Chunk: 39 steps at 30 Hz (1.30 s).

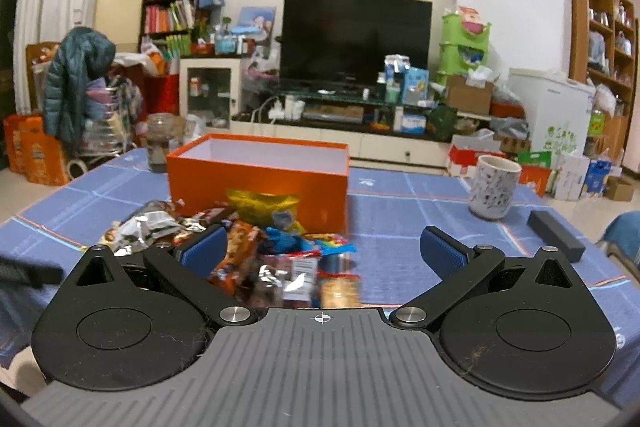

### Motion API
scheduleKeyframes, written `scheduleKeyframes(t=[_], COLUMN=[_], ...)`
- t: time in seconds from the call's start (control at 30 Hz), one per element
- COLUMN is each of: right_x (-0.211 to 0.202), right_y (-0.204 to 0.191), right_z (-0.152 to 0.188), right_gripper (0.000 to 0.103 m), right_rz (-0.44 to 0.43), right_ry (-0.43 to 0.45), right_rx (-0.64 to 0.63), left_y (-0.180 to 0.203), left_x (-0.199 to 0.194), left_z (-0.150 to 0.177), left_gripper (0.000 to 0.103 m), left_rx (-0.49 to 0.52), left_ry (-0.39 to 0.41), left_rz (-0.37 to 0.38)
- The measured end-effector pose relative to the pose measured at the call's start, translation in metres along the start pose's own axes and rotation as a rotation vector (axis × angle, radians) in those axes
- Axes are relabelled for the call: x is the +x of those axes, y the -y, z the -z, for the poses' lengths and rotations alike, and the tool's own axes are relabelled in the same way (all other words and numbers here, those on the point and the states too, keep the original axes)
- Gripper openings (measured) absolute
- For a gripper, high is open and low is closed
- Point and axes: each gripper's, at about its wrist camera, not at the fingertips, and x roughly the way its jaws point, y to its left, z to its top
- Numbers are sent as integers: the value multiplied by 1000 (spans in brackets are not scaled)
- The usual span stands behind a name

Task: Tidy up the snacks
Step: 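Move both tools toward the snack pile beside the orange box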

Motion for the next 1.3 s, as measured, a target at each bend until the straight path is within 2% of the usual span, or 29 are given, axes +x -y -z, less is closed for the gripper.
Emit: scheduleKeyframes(t=[0.1, 0.13, 0.2, 0.23, 0.27, 0.3, 0.43, 0.6, 0.7, 0.77, 0.83, 1.0, 1.1, 1.2, 1.3], right_x=[-3, -4, -5, -4, -2, 1, 23, 58, 88, 106, 122, 141, 148, 159, 166], right_y=[17, 26, 41, 50, 56, 62, 69, 41, 14, -3, -13, -15, -21, -29, -29], right_z=[-7, -11, -19, -22, -22, -22, -14, 1, 9, 18, 26, 37, 40, 45, 46], right_gripper=[96, 96, 96, 96, 96, 96, 93, 90, 77, 65, 64, 63, 63, 49, 48], right_rz=[10, 20, 47, 60, 63, 60, 43, 26, 0, -30, -44, -104, -111, -115, -111], right_ry=[21, 37, 59, 63, 58, 46, -29, -94, -154, -197, -227, -270, -273, -310, -333], right_rx=[32, 52, 96, 125, 148, 167, 184, 57, -33, -67, -54, 102, 95, 73, 83], left_y=[-12, -10, -6, -2, 2, 5, 15, 20, 8, -2, -10, -15, -13, -8, -5], left_x=[1, 5, 7, 0, 2, -1, 25, 63, 84, 103, 111, 114, 118, 125, 128], left_z=[-17, -22, -35, -41, -46, -53, -78, -93, -88, -86, -87, -89, -86, -85, -83], left_gripper=[103, 102, 103, 103, 103, 102, 103, 103, 103, 103, 102, 102, 102, 103, 102], left_rx=[-42, -38, -36, -15, -8, 1, -30, -60, -109, -140, -169, -189, -187, -186, -191], left_ry=[5, -19, 3, 61, 57, 95, 64, 66, 54, -30, -67, -66, -87, -117, -131], left_rz=[-20, -31, -38, -49, -47, -36, 9, -7, 8, -7, -4, 19, 36, 49, 57])
